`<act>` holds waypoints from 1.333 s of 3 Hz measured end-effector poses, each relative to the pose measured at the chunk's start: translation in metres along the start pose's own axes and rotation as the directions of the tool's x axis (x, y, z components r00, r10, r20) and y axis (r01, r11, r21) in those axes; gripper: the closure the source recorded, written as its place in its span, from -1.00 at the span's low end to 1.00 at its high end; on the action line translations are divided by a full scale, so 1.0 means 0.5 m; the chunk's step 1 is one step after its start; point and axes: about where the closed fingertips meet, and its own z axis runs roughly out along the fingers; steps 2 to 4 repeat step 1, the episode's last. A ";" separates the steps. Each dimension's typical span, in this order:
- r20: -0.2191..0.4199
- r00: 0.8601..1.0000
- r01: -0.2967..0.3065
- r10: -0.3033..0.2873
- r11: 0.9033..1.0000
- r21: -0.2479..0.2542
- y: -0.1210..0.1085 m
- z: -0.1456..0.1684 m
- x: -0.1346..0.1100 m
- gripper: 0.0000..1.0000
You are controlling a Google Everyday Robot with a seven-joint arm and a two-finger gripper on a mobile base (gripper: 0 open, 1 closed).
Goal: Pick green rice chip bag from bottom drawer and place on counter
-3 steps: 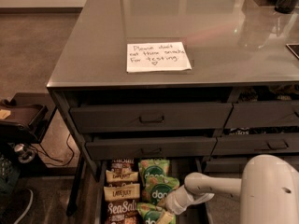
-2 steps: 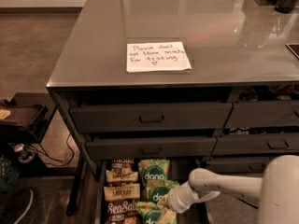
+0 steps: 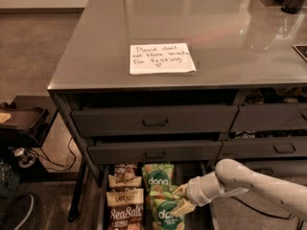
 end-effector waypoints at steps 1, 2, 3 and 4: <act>0.042 0.998 0.038 -0.040 0.999 0.033 -0.010 -0.089 -0.067 1.00; 0.042 0.998 0.038 -0.040 0.999 0.033 -0.010 -0.089 -0.067 1.00; 0.042 0.998 0.038 -0.040 0.999 0.033 -0.010 -0.089 -0.067 1.00; 0.042 0.998 0.038 -0.040 0.999 0.033 -0.010 -0.089 -0.067 1.00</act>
Offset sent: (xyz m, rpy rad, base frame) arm 0.0000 0.0000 0.0000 0.0000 0.0000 0.0000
